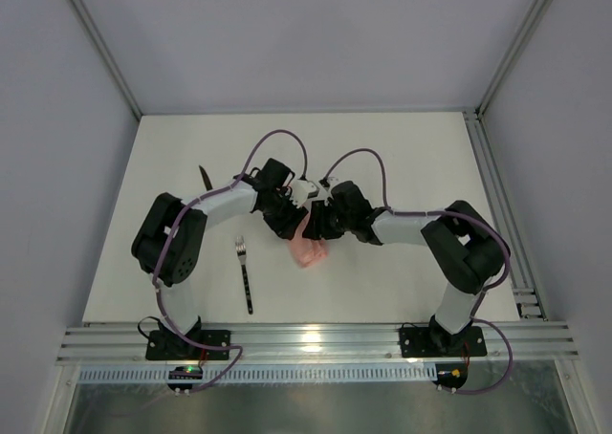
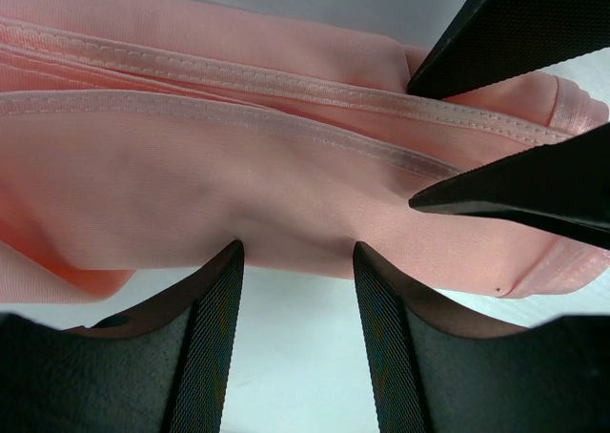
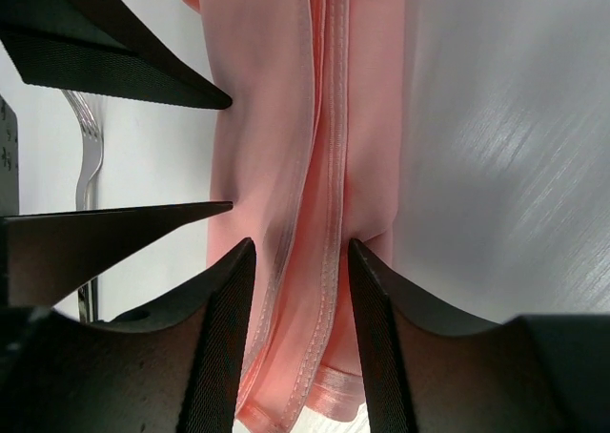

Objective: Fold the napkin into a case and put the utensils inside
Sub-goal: Stuff the top corner of the smaller-rectangle-folded napkin into the folded napkin.

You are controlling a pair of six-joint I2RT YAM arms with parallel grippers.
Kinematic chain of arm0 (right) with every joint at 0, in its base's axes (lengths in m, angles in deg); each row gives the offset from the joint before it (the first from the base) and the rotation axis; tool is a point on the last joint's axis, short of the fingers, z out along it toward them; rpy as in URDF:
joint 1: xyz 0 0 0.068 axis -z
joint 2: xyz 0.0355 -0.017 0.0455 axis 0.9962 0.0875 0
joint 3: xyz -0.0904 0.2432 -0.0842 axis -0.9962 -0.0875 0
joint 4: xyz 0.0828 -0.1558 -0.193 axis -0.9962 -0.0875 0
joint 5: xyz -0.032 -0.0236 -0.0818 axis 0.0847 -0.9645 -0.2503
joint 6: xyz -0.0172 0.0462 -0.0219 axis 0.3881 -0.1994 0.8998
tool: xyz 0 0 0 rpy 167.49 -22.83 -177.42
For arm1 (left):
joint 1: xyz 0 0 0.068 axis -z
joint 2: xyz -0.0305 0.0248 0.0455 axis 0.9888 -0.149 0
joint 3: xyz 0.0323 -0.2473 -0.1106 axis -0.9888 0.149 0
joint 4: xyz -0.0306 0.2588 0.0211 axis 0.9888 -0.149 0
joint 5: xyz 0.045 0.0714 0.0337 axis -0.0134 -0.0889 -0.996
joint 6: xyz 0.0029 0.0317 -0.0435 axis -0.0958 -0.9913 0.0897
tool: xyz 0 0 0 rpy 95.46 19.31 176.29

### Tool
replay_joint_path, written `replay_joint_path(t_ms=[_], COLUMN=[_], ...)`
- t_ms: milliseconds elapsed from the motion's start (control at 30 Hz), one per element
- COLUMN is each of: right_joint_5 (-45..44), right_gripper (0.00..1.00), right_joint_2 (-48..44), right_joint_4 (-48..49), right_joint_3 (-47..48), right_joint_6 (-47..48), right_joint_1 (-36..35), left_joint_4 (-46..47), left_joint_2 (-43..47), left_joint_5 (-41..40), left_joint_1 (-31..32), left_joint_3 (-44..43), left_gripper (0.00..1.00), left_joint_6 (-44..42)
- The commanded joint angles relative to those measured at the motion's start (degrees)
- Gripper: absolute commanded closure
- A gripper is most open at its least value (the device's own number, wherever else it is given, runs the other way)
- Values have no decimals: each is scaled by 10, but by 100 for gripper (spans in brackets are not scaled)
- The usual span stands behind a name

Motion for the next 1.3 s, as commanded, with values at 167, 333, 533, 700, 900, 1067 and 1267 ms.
replay_joint_path(t_ms=[167,333,533,700,900,1067,1267], right_joint_5=[1,-13,-21,-5,8,-11,-17], right_gripper=[53,53,53,52,52,52,52], right_joint_2=[13,-15,-40,-23,-2,-15,-19], right_joint_4=[29,10,-14,-6,13,-16,-25], right_joint_3=[11,-4,-3,-3,-6,-3,-8], right_joint_6=[-10,-19,-20,-29,-44,-35,-31], right_joint_1=[-3,-3,-3,-3,-3,-4,-8], left_joint_4=[-3,-4,-4,-6,-7,-6,-5], left_joint_2=[9,12,15,13,15,14,15], left_joint_5=[-4,-5,-8,-8,-8,-7,-8], left_joint_1=[3,3,3,3,3,3,3], left_joint_3=[-13,-13,-14,-15,-14,-14,-13], left_gripper=[48,48,48,48,48,48,48], left_joint_6=[3,3,1,1,-2,0,0])
